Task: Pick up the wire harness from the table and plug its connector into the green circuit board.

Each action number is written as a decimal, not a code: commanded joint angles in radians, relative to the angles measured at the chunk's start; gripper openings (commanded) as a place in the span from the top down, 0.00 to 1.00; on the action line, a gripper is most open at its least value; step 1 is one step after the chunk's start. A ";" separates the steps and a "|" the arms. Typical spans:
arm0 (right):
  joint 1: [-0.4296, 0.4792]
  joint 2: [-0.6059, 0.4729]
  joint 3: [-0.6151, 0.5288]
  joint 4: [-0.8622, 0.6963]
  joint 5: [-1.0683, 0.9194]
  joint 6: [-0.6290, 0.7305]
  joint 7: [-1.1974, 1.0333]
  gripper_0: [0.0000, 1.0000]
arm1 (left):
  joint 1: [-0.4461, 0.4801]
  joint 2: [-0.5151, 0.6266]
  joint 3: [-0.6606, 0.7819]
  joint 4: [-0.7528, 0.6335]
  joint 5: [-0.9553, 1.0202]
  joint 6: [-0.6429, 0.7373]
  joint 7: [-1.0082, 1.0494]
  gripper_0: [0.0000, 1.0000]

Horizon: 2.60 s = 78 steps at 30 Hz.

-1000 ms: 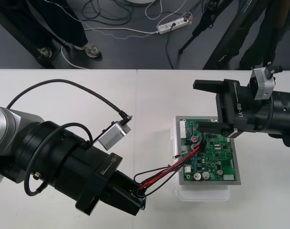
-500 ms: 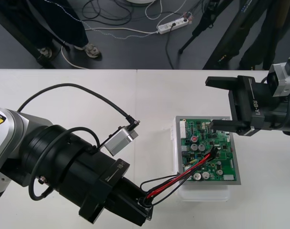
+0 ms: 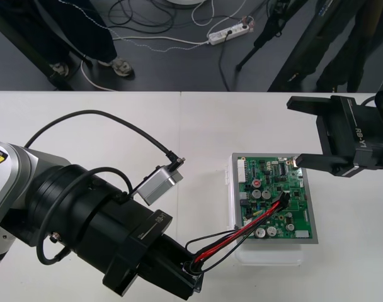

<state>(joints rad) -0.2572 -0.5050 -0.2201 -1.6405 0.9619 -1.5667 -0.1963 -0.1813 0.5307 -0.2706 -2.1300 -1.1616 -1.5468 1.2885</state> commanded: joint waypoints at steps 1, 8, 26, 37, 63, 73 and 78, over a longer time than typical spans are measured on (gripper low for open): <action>0.022 -0.059 -0.027 -0.005 -0.045 -0.004 0.018 0.00 | -0.033 -0.021 -0.024 -0.008 0.020 -0.024 -0.072 1.00; 0.022 -0.082 -0.027 -0.005 -0.089 -0.004 0.014 0.00 | -0.033 -0.021 -0.022 -0.008 0.019 -0.024 -0.071 1.00; 0.052 -0.147 0.114 -0.005 -0.230 -0.004 0.038 0.00 | -0.033 -0.021 -0.021 -0.007 0.019 -0.024 -0.071 1.00; 0.053 -0.152 0.191 -0.005 -0.272 -0.004 0.057 0.00 | -0.032 -0.021 -0.019 -0.008 0.019 -0.024 -0.071 1.00; 0.053 -0.225 0.390 -0.062 -0.381 -0.004 0.129 0.00 | -0.032 -0.021 -0.018 -0.007 0.019 -0.024 -0.071 1.00; 0.053 -0.225 0.446 -0.075 -0.411 -0.004 0.167 0.00 | -0.032 -0.021 -0.018 -0.008 0.020 -0.024 -0.072 1.00; 0.053 -0.225 0.446 -0.081 -0.423 -0.004 0.176 0.00 | -0.030 -0.021 -0.018 -0.008 0.020 -0.024 -0.074 1.00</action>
<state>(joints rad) -0.2120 -0.6976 0.2142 -1.6866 0.5633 -1.5666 -0.0695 -0.1815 0.5294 -0.2729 -2.1285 -1.1595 -1.5469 1.2884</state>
